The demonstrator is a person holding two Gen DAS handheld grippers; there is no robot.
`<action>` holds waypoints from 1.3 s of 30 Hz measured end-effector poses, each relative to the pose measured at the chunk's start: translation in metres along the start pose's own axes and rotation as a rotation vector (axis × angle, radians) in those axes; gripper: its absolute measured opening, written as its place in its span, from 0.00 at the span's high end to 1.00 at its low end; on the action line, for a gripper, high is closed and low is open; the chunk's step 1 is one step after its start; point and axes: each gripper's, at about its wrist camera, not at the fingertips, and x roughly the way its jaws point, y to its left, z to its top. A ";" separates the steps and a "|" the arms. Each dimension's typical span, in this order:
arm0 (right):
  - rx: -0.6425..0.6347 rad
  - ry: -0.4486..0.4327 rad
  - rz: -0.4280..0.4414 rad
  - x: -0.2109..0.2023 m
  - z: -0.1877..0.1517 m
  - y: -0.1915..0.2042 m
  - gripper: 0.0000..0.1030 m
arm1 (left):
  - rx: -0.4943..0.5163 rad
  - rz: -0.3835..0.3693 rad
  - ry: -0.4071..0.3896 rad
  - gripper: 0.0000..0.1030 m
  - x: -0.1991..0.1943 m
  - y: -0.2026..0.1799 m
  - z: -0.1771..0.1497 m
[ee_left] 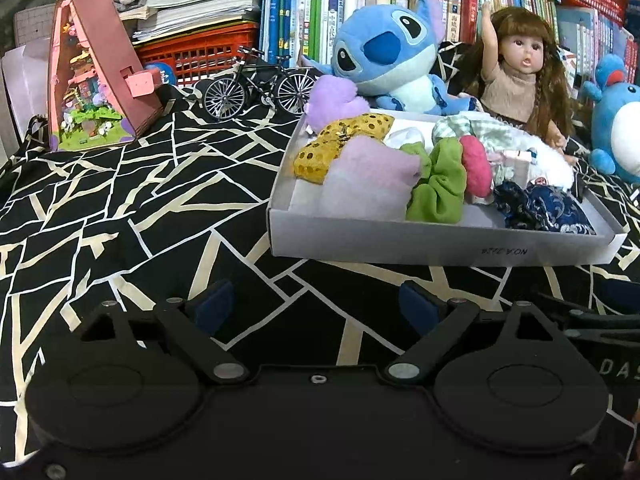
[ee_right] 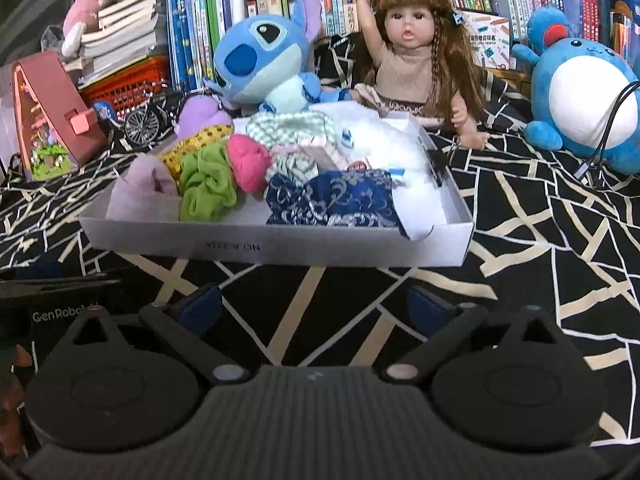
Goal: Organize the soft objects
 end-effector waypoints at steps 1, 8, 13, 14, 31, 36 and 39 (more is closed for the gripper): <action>-0.003 0.002 -0.003 0.001 -0.001 0.000 0.00 | 0.003 0.000 0.000 0.12 0.000 -0.001 0.000; -0.032 0.017 -0.031 0.005 -0.002 0.005 0.00 | -0.005 0.016 0.017 0.04 0.004 0.000 0.001; -0.041 0.023 -0.052 0.006 -0.001 0.007 0.00 | -0.009 0.019 0.022 0.01 0.005 0.002 0.000; -0.040 0.023 -0.053 0.006 -0.001 0.007 0.00 | -0.010 0.018 0.023 0.01 0.005 0.002 0.000; -0.036 0.024 -0.055 0.006 -0.001 0.006 0.00 | -0.010 0.018 0.023 0.00 0.006 0.002 0.000; -0.036 0.024 -0.055 0.006 -0.001 0.006 0.00 | -0.010 0.018 0.023 0.00 0.006 0.002 0.000; -0.036 0.024 -0.055 0.006 -0.001 0.006 0.00 | -0.010 0.018 0.023 0.00 0.006 0.002 0.000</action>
